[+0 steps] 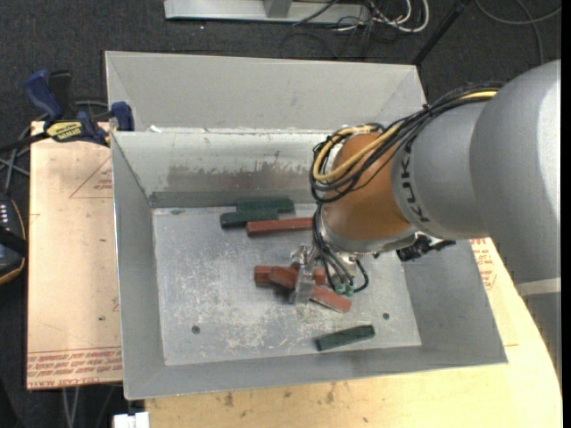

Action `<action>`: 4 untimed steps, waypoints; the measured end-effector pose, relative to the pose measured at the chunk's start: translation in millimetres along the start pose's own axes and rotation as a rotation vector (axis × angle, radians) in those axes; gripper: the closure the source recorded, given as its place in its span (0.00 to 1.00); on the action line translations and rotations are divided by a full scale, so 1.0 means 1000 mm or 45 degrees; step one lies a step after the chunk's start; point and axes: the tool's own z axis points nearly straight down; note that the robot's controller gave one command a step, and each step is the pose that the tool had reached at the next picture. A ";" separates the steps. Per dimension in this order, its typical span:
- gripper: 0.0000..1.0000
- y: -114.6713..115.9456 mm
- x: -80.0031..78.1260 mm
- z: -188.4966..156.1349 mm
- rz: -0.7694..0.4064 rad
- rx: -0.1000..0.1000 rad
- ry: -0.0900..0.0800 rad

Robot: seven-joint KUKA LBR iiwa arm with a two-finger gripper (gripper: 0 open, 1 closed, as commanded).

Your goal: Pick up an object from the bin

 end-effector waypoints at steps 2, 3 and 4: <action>1.00 0.000 0.002 -0.005 0.000 0.001 0.007; 1.00 -0.001 0.003 -0.027 0.001 0.003 0.014; 1.00 0.000 0.002 -0.050 -0.001 0.002 0.007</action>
Offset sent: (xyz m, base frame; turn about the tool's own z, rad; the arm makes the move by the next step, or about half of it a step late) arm 0.0001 0.0001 0.1000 0.0000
